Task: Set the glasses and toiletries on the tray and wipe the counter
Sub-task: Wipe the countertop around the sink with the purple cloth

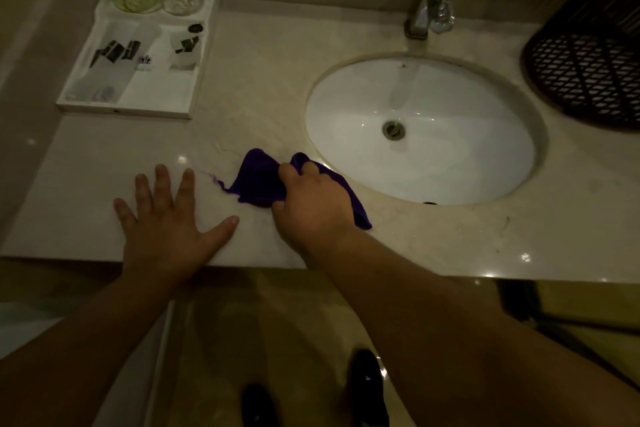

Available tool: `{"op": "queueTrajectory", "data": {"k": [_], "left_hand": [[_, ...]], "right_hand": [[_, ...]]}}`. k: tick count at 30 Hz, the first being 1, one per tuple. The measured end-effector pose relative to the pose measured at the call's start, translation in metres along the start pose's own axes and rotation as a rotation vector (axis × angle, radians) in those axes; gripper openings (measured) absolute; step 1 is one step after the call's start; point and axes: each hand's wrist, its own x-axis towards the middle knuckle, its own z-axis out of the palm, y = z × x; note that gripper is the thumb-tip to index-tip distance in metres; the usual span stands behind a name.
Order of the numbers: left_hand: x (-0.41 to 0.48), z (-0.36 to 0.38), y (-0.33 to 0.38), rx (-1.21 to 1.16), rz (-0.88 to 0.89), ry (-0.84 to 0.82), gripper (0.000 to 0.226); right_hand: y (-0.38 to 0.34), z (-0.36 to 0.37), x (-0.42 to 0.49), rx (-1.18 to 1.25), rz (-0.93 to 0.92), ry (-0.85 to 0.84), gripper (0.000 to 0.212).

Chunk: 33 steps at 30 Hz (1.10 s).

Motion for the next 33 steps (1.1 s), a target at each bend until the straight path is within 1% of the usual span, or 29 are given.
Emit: {"op": "queueTrajectory", "data": {"k": [5, 9, 10, 12, 14, 15, 18, 21, 25, 33], "left_hand": [[-0.002, -0.005, 0.003, -0.011, 0.005, -0.018, 0.110], [0.000, -0.013, 0.003, -0.014, 0.013, -0.080, 0.113], [0.000, -0.015, 0.005, -0.007, 0.047, -0.099, 0.112], [-0.003, -0.021, 0.017, -0.001, 0.186, -0.115, 0.108], [-0.009, -0.025, 0.041, -0.014, 0.313, -0.115, 0.105], [-0.012, -0.026, 0.055, -0.025, 0.340, -0.119, 0.105], [-0.024, -0.023, 0.099, -0.067, 0.334, -0.114, 0.110], [-0.032, -0.019, 0.126, -0.037, 0.305, -0.104, 0.113], [-0.036, -0.016, 0.133, -0.002, 0.294, -0.077, 0.109], [-0.037, -0.019, 0.150, 0.008, 0.276, -0.112, 0.107]], "right_hand": [[0.008, -0.007, 0.006, 0.004, 0.019, -0.008, 0.039], [0.009, -0.012, 0.000, 0.005, 0.060, -0.025, 0.040], [0.012, -0.013, -0.004, 0.005, 0.071, -0.025, 0.040], [0.017, -0.015, -0.013, 0.006, 0.089, -0.028, 0.040], [0.024, -0.017, -0.022, 0.009, 0.103, -0.041, 0.041], [0.028, -0.018, -0.027, 0.011, 0.110, -0.047, 0.042], [0.043, -0.020, -0.040, 0.020, 0.139, -0.053, 0.042], [0.058, -0.021, -0.052, 0.020, 0.156, -0.045, 0.041], [0.078, -0.023, -0.063, 0.019, 0.155, -0.029, 0.041], [0.124, -0.038, -0.088, 0.039, 0.181, -0.001, 0.041]]}}
